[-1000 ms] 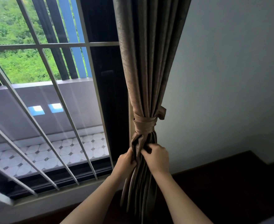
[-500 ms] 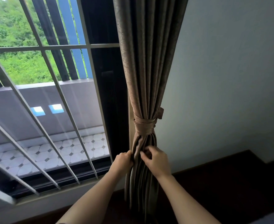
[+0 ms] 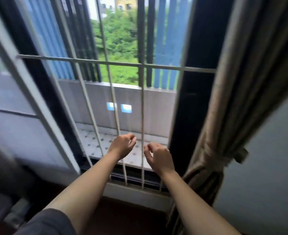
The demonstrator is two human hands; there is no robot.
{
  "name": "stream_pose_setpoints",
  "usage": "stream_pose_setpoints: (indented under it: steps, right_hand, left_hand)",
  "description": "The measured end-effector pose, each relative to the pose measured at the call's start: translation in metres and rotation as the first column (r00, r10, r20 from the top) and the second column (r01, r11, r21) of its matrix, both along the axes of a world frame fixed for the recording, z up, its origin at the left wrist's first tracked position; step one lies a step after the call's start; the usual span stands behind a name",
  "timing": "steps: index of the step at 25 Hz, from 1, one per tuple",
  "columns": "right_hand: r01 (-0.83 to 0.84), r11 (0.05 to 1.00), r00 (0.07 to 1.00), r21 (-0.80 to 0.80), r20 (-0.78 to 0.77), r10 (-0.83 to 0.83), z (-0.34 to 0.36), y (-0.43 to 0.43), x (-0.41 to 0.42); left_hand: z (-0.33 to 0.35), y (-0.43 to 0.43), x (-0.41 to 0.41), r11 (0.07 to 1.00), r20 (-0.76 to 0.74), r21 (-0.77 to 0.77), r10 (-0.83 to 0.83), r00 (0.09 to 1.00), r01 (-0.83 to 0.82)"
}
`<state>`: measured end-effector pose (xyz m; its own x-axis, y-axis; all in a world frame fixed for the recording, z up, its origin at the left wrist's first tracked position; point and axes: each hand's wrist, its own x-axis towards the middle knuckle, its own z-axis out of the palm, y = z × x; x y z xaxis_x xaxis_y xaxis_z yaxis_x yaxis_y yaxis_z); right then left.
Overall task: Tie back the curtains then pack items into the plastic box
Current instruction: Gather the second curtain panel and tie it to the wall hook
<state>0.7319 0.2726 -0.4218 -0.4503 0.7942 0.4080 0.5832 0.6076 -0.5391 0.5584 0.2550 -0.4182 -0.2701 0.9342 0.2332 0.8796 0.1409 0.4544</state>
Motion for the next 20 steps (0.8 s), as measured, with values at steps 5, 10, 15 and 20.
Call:
stream_pose_setpoints:
  steps: [5, 10, 15, 20]
  right_hand:
    - [-0.326, 0.939, 0.941, 0.112, -0.060, 0.334, 0.046, 0.000, -0.134]
    - [-0.606, 0.780, 0.784, 0.154, -0.048, 0.619, 0.065, -0.032, -0.271]
    - [-0.720, 0.679, 0.675, 0.144, -0.087, 0.733, 0.060, -0.081, -0.413]
    - [-0.780, 0.621, 0.610, 0.083, -0.121, 0.783, 0.067, -0.153, -0.573]
  left_hand:
    - [0.060, -0.056, -0.117, 0.945, 0.002, 0.060, 0.322, 0.947, -0.321]
    - [0.084, -0.130, -0.235, 0.806, 0.034, 0.144, 0.575, 0.817, -0.573]
    - [0.097, -0.200, -0.360, 0.708, 0.026, 0.176, 0.691, 0.723, -0.684]
    - [0.104, -0.279, -0.496, 0.615, 0.047, 0.214, 0.769, 0.637, -0.759]
